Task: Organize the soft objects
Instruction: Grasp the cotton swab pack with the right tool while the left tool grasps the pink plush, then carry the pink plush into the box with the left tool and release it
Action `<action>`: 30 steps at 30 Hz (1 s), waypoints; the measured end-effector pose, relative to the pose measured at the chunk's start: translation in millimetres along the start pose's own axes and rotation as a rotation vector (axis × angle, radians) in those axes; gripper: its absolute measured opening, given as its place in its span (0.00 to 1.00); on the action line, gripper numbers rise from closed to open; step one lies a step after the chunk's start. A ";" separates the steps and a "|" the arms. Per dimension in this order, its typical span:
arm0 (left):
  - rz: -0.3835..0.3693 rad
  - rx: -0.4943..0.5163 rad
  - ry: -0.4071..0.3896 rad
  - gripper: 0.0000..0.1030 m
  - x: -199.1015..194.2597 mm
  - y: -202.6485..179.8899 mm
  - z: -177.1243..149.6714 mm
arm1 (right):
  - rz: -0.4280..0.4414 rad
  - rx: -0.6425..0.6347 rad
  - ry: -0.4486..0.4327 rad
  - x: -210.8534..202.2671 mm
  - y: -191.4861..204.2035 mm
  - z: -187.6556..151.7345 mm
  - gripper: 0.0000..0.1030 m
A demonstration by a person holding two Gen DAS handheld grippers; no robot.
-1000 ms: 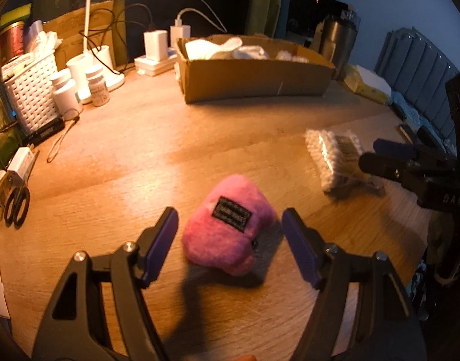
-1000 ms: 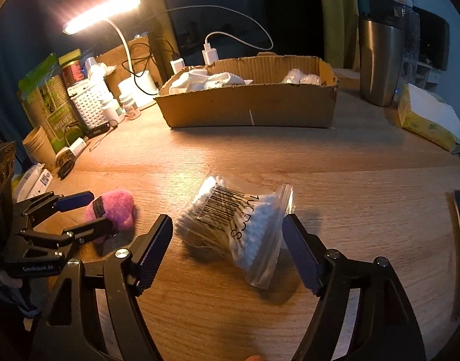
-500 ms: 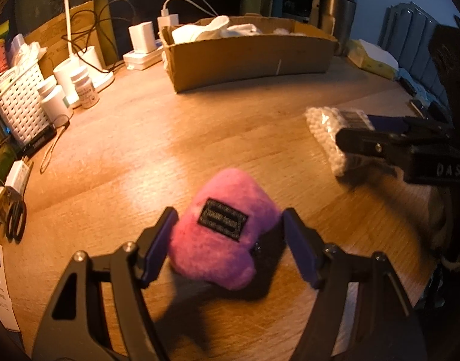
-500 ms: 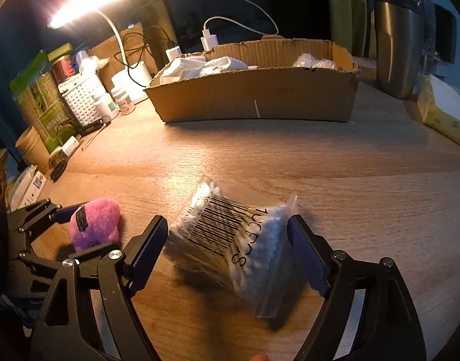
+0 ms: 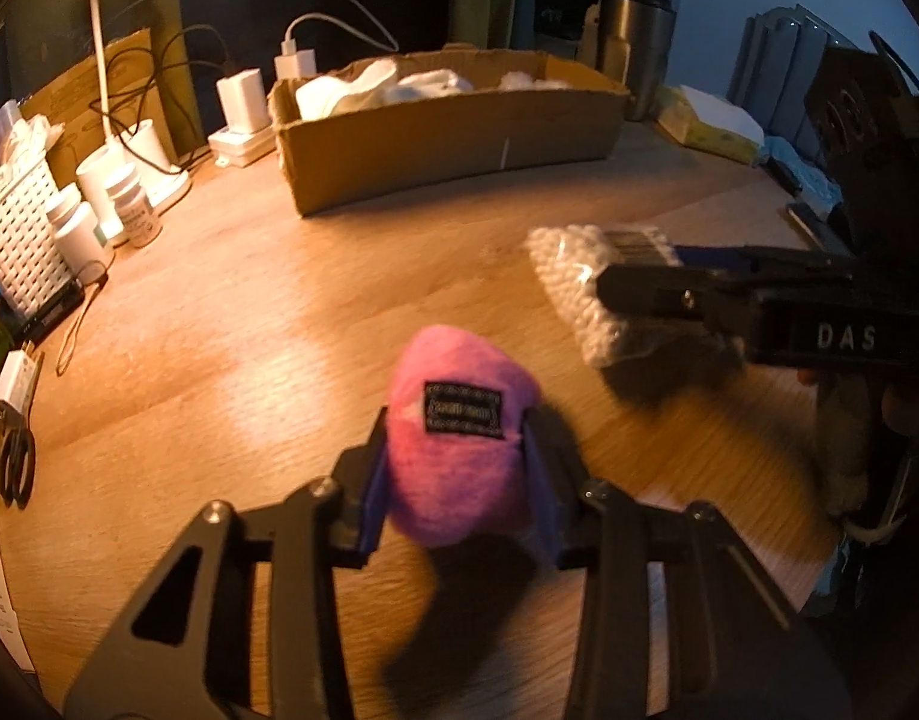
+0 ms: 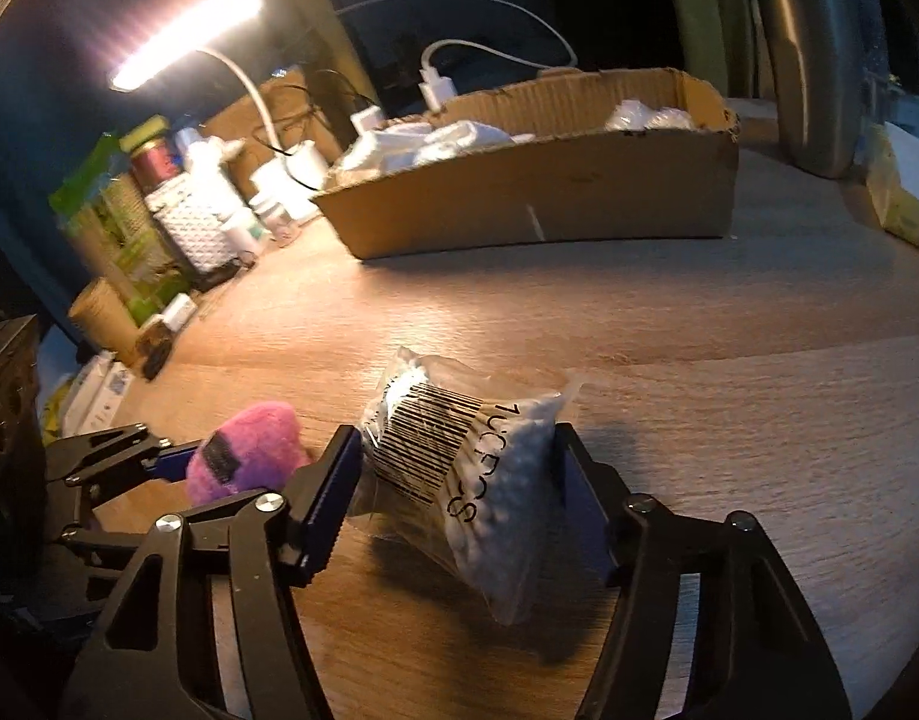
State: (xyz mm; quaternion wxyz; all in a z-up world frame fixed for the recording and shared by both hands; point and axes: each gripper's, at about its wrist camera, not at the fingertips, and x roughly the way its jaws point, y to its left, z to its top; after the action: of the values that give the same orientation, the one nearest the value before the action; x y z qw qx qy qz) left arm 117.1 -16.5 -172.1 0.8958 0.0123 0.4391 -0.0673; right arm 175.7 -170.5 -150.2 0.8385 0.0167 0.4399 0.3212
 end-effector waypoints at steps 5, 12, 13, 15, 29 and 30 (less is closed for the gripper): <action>-0.006 0.001 -0.014 0.39 -3.7 -9.6 9.1 | 0.010 0.001 -0.030 -11.4 -5.9 0.9 0.63; -0.022 -0.003 -0.034 0.39 -4.9 -24.1 25.4 | 0.001 0.028 -0.082 -36.6 -33.1 7.7 0.63; -0.022 -0.002 -0.034 0.39 -4.0 -26.3 27.9 | 0.000 0.032 -0.087 -39.2 -36.3 8.9 0.63; -0.024 -0.004 -0.038 0.39 -2.2 -30.0 33.5 | 0.000 0.040 -0.100 -45.6 -43.1 10.9 0.63; -0.005 -0.010 -0.085 0.39 13.4 -46.3 84.0 | -0.036 0.057 -0.200 -80.5 -91.4 40.2 0.63; -0.003 -0.010 -0.090 0.39 14.0 -47.4 87.9 | -0.036 0.056 -0.204 -80.6 -92.8 42.3 0.63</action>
State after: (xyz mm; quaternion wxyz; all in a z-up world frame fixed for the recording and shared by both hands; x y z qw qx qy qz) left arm 188.4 -72.1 -127.4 0.9145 0.0040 0.3989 -0.0669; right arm 223.2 -277.9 -94.5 0.8837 0.0648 0.3616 0.2900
